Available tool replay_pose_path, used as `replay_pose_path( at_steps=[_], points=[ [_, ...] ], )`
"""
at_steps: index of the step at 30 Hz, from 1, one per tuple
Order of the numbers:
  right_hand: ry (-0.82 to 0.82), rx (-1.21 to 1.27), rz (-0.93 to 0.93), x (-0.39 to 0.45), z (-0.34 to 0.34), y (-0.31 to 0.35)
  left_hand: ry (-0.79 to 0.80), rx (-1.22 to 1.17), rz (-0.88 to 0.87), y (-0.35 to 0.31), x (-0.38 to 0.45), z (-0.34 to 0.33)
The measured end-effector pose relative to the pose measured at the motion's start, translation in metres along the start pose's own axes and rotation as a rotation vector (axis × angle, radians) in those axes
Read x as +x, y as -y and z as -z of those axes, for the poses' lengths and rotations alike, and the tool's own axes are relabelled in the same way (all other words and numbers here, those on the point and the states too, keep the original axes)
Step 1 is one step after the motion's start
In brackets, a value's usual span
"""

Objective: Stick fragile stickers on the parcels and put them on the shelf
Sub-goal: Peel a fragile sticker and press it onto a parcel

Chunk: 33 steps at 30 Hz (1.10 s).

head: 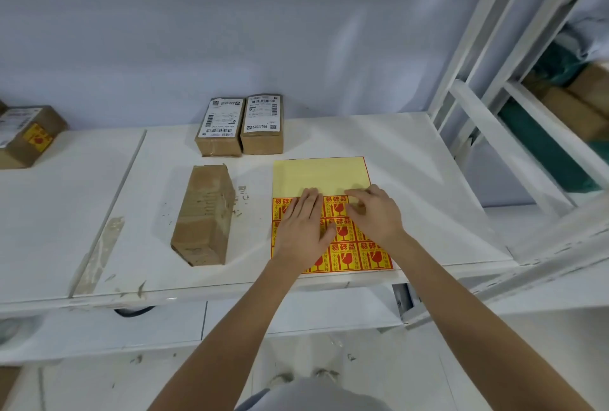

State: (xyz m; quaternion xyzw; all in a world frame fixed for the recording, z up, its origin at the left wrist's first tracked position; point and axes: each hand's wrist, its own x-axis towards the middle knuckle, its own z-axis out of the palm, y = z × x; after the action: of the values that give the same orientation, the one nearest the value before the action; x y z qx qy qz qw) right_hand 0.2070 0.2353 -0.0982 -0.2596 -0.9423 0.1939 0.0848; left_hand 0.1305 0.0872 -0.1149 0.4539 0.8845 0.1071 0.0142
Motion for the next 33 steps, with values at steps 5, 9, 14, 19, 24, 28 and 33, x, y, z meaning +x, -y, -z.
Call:
replay_pose_path(
  at_steps=[5, 9, 14, 19, 24, 28, 33],
  points=[
    [0.121, -0.022, 0.242, 0.017, 0.007, 0.01, -0.014, -0.002, 0.012, 0.002, 0.0, -0.002],
    [0.26, -0.008, 0.337, 0.037, 0.012, 0.011, -0.033, -0.034, 0.013, 0.004, 0.003, -0.004],
    [0.324, 0.02, 0.349, 0.049, 0.015, 0.009, -0.038, -0.03, 0.018, 0.006, 0.004, -0.006],
    [0.389, -0.011, 0.333, 0.056, 0.017, 0.012, -0.041, -0.02, 0.023, 0.003, 0.003, -0.007],
    [0.408, -0.009, 0.346, 0.057, 0.017, 0.015, -0.049, -0.003, 0.023, 0.006, 0.003, -0.008],
    [0.397, 0.001, 0.338, 0.057, 0.015, 0.012, -0.055, -0.007, 0.025, 0.004, 0.003, -0.009],
    [0.386, 0.018, 0.339, 0.055, 0.014, 0.011, -0.063, -0.011, 0.023, 0.005, 0.003, -0.009]
  ],
)
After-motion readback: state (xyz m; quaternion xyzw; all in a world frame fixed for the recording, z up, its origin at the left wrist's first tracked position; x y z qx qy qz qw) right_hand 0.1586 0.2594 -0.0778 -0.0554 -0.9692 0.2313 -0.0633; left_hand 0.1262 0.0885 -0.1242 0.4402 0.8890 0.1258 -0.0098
